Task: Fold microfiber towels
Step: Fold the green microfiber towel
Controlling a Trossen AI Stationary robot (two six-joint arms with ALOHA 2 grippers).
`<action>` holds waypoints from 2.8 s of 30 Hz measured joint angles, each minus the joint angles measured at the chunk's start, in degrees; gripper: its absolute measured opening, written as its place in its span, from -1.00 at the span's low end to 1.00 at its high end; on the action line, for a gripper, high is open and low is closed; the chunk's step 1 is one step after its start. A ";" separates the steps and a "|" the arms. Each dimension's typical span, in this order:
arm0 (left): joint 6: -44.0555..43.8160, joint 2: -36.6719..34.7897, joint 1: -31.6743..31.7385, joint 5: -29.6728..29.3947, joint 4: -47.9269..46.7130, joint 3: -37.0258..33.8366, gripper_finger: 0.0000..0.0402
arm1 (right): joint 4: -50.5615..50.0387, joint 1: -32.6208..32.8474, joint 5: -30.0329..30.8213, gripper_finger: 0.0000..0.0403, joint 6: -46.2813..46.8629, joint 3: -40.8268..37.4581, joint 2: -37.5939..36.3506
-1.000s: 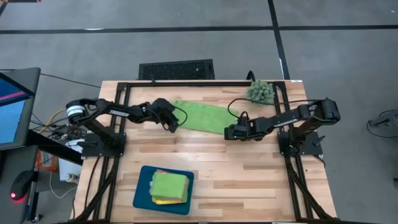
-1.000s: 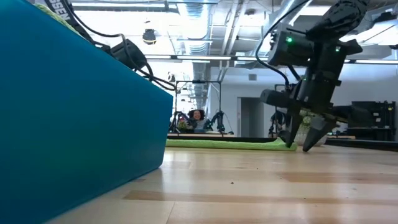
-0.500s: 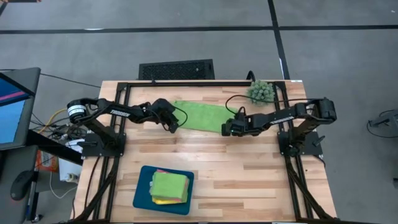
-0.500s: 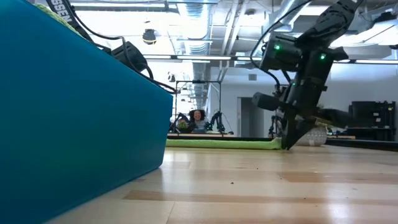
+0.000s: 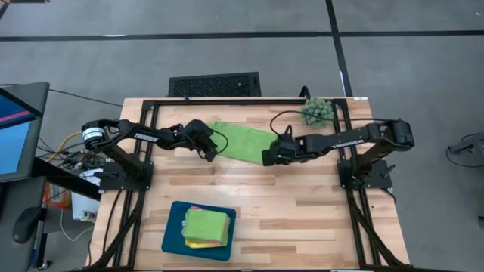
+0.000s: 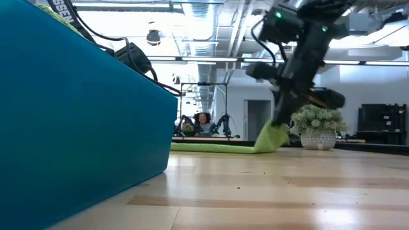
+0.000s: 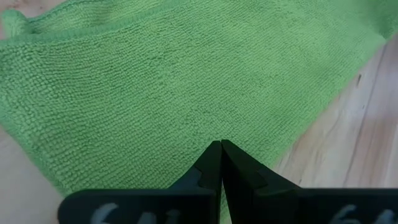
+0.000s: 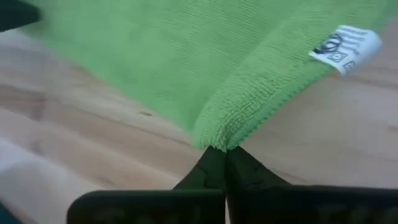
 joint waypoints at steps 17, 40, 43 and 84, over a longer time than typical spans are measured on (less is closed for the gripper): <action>-0.39 -0.02 0.00 0.00 0.17 0.00 -1.00 | 3.74 -2.55 -3.34 -0.92 -22.04 17.82 16.67; -0.15 -0.04 -0.02 -0.07 0.06 0.00 -1.00 | 7.01 -4.89 -9.90 -0.55 -30.19 25.99 25.42; -0.46 -0.04 -0.02 -0.07 0.09 0.00 -1.00 | 7.22 -5.98 -10.31 -0.48 -30.23 25.99 25.37; -3.64 -1.36 1.63 9.52 0.26 6.86 -1.00 | -12.71 -14.85 -7.08 -0.05 -38.78 22.82 15.60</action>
